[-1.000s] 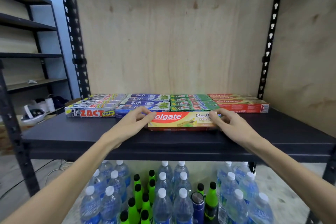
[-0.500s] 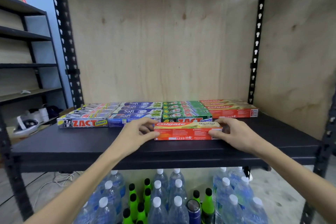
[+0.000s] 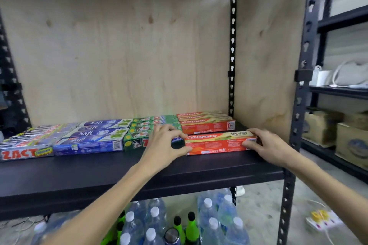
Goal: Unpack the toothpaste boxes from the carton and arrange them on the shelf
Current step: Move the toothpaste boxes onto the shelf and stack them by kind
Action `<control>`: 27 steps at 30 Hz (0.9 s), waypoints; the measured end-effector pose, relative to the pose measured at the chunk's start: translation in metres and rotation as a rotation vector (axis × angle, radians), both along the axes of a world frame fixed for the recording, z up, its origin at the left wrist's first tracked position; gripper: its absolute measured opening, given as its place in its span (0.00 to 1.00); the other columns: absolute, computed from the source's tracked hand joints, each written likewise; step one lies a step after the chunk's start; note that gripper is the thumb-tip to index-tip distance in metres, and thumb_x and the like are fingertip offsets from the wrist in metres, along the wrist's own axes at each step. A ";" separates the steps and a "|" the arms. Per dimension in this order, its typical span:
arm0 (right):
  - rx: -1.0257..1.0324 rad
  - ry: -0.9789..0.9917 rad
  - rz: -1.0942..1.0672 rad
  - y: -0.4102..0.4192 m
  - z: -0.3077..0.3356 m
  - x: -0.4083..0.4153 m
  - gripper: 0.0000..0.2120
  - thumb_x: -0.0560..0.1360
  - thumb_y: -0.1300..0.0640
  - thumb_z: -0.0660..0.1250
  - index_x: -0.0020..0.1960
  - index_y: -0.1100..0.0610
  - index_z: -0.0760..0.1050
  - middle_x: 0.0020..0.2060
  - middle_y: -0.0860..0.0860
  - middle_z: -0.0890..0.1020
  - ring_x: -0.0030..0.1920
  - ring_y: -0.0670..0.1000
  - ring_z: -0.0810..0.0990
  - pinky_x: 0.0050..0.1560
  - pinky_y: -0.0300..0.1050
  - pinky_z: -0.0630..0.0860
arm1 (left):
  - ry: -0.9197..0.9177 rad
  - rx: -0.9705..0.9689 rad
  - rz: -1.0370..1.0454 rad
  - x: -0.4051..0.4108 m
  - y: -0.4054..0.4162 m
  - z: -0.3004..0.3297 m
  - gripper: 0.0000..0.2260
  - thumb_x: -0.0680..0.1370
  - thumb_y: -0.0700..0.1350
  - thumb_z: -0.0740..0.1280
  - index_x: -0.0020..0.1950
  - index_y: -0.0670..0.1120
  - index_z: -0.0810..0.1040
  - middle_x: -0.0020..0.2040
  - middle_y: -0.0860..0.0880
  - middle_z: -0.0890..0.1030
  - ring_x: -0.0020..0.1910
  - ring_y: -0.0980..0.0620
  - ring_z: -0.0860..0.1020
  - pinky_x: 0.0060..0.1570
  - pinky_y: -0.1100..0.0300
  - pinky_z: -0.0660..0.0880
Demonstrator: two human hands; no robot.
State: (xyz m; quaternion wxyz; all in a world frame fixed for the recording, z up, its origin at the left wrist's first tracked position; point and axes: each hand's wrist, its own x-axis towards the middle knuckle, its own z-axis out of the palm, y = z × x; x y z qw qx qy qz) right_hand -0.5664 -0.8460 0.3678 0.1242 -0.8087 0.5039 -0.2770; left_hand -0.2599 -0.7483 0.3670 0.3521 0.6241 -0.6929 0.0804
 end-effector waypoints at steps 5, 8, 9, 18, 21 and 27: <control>0.043 -0.066 -0.092 -0.031 -0.005 0.010 0.23 0.80 0.49 0.66 0.71 0.59 0.71 0.63 0.59 0.76 0.64 0.58 0.74 0.66 0.50 0.69 | -0.056 -0.013 0.059 -0.008 -0.029 0.000 0.16 0.72 0.63 0.72 0.57 0.59 0.80 0.61 0.58 0.71 0.65 0.55 0.63 0.64 0.55 0.59; 0.036 -0.120 -0.121 -0.043 -0.007 0.017 0.25 0.81 0.51 0.66 0.74 0.59 0.69 0.67 0.59 0.74 0.68 0.58 0.72 0.68 0.49 0.67 | -0.107 0.009 0.084 -0.006 -0.042 0.000 0.15 0.73 0.63 0.71 0.56 0.60 0.78 0.64 0.58 0.70 0.68 0.54 0.61 0.63 0.57 0.57; 0.028 -0.137 -0.122 -0.046 -0.007 0.019 0.26 0.81 0.51 0.66 0.75 0.59 0.68 0.67 0.58 0.74 0.69 0.58 0.71 0.68 0.49 0.67 | -0.120 0.016 0.090 -0.004 -0.047 0.001 0.15 0.73 0.64 0.71 0.56 0.60 0.78 0.64 0.58 0.70 0.69 0.54 0.61 0.64 0.56 0.57; -0.018 -0.147 -0.024 -0.064 -0.008 0.035 0.28 0.81 0.50 0.66 0.78 0.51 0.63 0.68 0.53 0.73 0.67 0.53 0.73 0.69 0.47 0.69 | -0.243 0.059 0.061 0.024 -0.070 0.004 0.27 0.71 0.74 0.63 0.62 0.60 0.73 0.66 0.61 0.73 0.68 0.58 0.66 0.68 0.55 0.64; -0.024 -0.095 -0.023 -0.067 -0.006 0.039 0.28 0.81 0.50 0.65 0.79 0.49 0.60 0.68 0.55 0.71 0.70 0.56 0.70 0.69 0.45 0.65 | -0.256 0.079 0.090 0.028 -0.074 0.005 0.29 0.72 0.74 0.63 0.66 0.58 0.71 0.68 0.59 0.73 0.68 0.58 0.68 0.66 0.56 0.65; -0.002 -0.005 -0.032 -0.077 -0.006 0.045 0.27 0.83 0.48 0.61 0.80 0.47 0.59 0.65 0.56 0.69 0.70 0.58 0.67 0.69 0.46 0.63 | -0.422 0.079 0.152 0.031 -0.079 0.003 0.38 0.74 0.75 0.55 0.76 0.53 0.68 0.73 0.55 0.72 0.73 0.54 0.68 0.70 0.55 0.64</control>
